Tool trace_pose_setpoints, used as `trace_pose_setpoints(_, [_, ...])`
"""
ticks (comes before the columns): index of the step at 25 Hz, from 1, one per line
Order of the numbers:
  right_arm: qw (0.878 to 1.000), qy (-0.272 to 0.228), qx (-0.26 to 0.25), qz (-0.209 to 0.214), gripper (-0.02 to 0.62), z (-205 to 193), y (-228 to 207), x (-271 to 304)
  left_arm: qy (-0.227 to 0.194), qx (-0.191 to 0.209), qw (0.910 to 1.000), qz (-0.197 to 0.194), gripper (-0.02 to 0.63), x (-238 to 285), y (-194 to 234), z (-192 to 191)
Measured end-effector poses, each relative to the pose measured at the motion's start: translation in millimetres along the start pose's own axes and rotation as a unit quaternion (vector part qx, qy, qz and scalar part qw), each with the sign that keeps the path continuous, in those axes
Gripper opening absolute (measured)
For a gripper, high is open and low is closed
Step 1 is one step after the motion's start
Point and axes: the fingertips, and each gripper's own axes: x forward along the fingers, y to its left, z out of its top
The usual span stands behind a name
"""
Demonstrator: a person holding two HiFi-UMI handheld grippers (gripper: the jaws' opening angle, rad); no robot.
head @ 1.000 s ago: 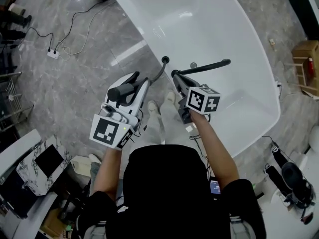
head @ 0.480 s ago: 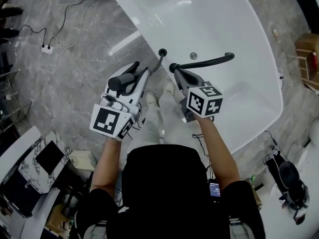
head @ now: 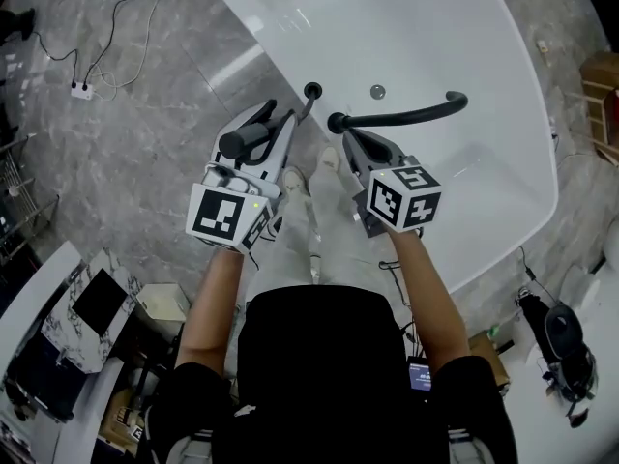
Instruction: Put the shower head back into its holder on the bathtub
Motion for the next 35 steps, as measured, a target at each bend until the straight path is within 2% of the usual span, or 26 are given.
trace_pose_setpoints(5, [1.000, 0.011, 0.009, -0.001, 0.023, -16, -6, 4, 0.018, 0.012, 0.9998, -0.005, 0.121, 21, 5, -27])
trace_pose_setpoints(10, [1.000, 0.019, 0.022, -0.001, 0.023, -30, -15, 10, 0.037, 0.008, 0.9993, 0.001, 0.121, 39, 13, -49])
trace_pose_setpoints(25, [0.999, 0.032, 0.042, 0.000, 0.023, -47, -32, 34, 0.080, 0.017, 0.9966, -0.003, 0.121, 92, 30, -111])
trace_pose_setpoints(31, [0.999, 0.040, 0.028, -0.007, 0.023, -53, -37, 41, 0.091, 0.039, 0.9951, -0.004, 0.121, 107, 31, -129])
trace_pose_setpoints(35, [0.999, 0.042, 0.029, -0.005, 0.023, -55, -37, 44, 0.101, 0.038, 0.9941, -0.006, 0.121, 117, 28, -136])
